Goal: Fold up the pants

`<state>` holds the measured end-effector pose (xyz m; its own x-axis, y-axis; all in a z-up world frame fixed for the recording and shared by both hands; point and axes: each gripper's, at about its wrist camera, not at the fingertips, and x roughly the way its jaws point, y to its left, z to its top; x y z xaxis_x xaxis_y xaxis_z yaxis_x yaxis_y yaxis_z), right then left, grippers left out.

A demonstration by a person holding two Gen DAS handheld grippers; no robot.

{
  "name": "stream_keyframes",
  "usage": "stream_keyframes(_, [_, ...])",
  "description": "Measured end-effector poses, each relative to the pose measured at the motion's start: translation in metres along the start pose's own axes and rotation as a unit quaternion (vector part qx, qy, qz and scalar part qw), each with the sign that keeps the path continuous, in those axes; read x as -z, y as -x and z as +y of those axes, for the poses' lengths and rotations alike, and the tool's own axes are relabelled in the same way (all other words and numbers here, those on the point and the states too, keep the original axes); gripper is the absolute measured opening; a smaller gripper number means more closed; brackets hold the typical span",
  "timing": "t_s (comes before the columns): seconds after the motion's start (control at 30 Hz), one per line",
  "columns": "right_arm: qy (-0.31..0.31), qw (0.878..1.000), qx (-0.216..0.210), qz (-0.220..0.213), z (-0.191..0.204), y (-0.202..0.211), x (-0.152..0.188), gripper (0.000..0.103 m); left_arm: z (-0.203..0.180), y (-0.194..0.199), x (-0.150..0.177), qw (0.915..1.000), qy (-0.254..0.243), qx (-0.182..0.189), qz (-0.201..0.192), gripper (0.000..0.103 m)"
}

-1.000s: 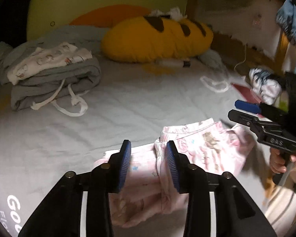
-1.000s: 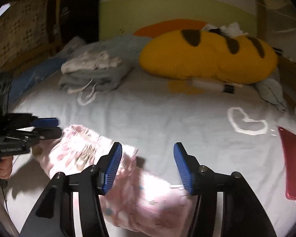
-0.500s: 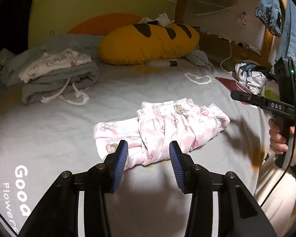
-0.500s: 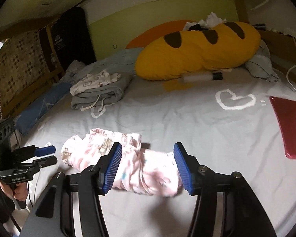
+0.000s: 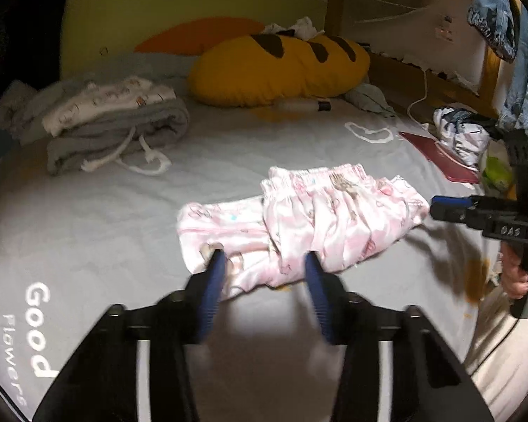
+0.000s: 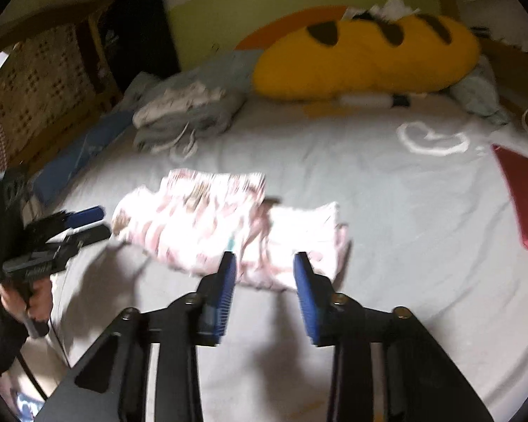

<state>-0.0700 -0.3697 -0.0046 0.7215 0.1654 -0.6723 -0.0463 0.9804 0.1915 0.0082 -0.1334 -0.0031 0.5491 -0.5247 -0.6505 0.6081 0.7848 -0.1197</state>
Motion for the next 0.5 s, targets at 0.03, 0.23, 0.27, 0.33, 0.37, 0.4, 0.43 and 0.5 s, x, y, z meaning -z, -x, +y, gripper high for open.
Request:
stream_keyframes(0.03, [0.007, 1.000, -0.002, 0.002, 0.002, -0.001, 0.001, 0.034, 0.001, -0.001, 0.001, 0.9999, 0.001, 0.011, 0.002, 0.036])
stream_keyframes(0.23, [0.038, 0.999, 0.001, 0.029, 0.010, -0.015, 0.007, 0.034, -0.007, -0.013, 0.008, 0.9991, -0.023, 0.029, 0.019, 0.036])
stream_keyframes(0.27, [0.042, 0.999, 0.009, 0.031, 0.011, -0.018, 0.008, 0.034, -0.008, -0.015, 0.009, 0.9990, -0.028, 0.026, 0.022, 0.038])
stream_keyframes(0.33, [0.053, 0.997, 0.022, 0.044, 0.013, -0.026, 0.010, 0.034, -0.009, -0.022, 0.011, 0.9986, -0.031, 0.027, 0.033, 0.038])
stream_keyframes(0.37, [0.055, 0.997, 0.025, 0.048, 0.014, -0.029, 0.010, 0.034, -0.009, -0.025, 0.011, 0.9985, -0.030, 0.029, 0.036, 0.038])
stream_keyframes(0.4, [0.058, 0.997, 0.028, 0.053, 0.014, -0.033, 0.010, 0.034, -0.009, -0.029, 0.012, 0.9984, -0.028, 0.031, 0.039, 0.038])
stream_keyframes(0.43, [0.059, 0.996, 0.030, 0.056, 0.014, -0.036, 0.010, 0.034, -0.009, -0.032, 0.012, 0.9982, -0.027, 0.034, 0.041, 0.038])
stream_keyframes(0.5, [0.064, 0.995, 0.039, 0.062, 0.016, -0.043, 0.011, 0.028, -0.010, -0.037, 0.013, 0.9982, -0.027, 0.032, 0.043, 0.037])
